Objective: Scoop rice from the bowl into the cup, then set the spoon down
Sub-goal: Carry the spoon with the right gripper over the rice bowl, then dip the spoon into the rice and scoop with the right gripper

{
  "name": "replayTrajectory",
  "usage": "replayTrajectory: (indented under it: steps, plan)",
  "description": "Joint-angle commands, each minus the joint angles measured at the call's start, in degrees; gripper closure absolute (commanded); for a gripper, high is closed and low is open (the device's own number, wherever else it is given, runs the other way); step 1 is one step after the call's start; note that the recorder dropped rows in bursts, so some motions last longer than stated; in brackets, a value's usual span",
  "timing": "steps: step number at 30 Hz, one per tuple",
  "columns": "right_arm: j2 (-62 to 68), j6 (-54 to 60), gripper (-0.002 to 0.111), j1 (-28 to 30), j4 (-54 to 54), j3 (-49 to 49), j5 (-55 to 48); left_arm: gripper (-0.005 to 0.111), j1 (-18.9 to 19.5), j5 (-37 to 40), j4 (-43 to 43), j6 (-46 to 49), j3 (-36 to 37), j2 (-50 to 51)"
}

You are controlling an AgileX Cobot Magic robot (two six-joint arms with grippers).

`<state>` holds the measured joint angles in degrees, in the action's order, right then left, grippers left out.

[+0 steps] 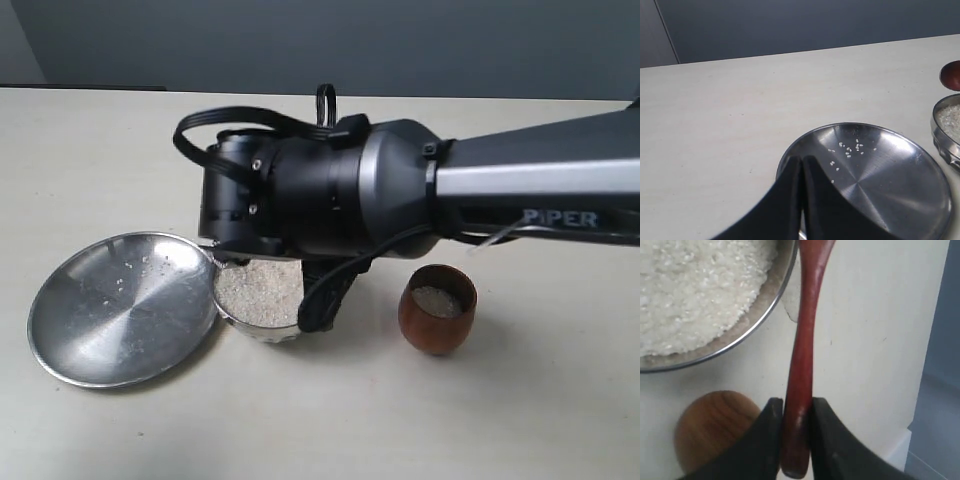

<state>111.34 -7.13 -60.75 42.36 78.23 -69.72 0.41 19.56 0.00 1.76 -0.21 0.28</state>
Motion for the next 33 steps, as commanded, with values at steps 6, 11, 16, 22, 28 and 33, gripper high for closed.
replayTrajectory:
  steps: [6,11,16,22,28,33]
  plan:
    - [-2.4,1.7,0.109,0.0,-7.5,0.1,-0.2,0.106,0.1,-0.4,-0.4,-0.2,0.2,-0.3]
    - [-2.4,1.9,0.109,0.0,-8.2,-2.6,-0.2,0.106,0.1,-0.4,-0.4,-0.2,0.2,-0.3]
    - [-2.4,1.5,0.109,0.0,-7.8,-4.3,-0.2,0.106,0.1,-0.4,-0.4,-0.2,0.2,-0.3]
    - [-1.4,1.5,0.109,0.0,-8.6,-4.3,-0.2,0.106,0.1,-0.4,-0.4,-0.2,0.2,-0.3]
    - [1.5,1.1,0.109,-2.6,-6.7,-4.3,-0.2,0.106,0.1,-0.4,-0.4,-0.2,0.2,-0.3]
    - [2.8,0.9,0.109,-4.7,-5.0,-4.3,-0.2,0.106,0.1,-0.4,-0.4,-0.2,0.2,-0.3]
